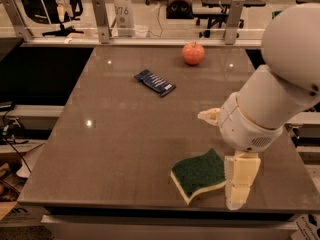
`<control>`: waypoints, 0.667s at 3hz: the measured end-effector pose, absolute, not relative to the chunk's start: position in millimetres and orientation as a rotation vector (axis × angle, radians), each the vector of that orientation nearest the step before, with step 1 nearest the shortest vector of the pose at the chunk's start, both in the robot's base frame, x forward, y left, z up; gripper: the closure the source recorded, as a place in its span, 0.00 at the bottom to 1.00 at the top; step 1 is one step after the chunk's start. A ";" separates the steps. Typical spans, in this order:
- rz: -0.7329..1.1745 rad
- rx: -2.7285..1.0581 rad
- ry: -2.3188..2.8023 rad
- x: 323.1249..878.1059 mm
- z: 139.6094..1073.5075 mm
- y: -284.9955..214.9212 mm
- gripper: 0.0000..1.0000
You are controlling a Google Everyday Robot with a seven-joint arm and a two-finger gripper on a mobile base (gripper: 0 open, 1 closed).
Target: Move sponge near rxbar blueberry
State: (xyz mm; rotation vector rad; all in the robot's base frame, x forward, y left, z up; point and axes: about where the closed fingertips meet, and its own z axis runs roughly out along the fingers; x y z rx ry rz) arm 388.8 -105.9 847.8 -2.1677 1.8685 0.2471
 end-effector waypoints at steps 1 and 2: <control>0.280 -2.178 1.854 384.9 841.6 -100.9 0.17; 0.299 -2.190 1.848 381.1 836.0 -98.1 0.39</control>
Offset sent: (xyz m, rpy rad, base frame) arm -0.0112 0.0107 -0.0224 0.0238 0.0544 0.0394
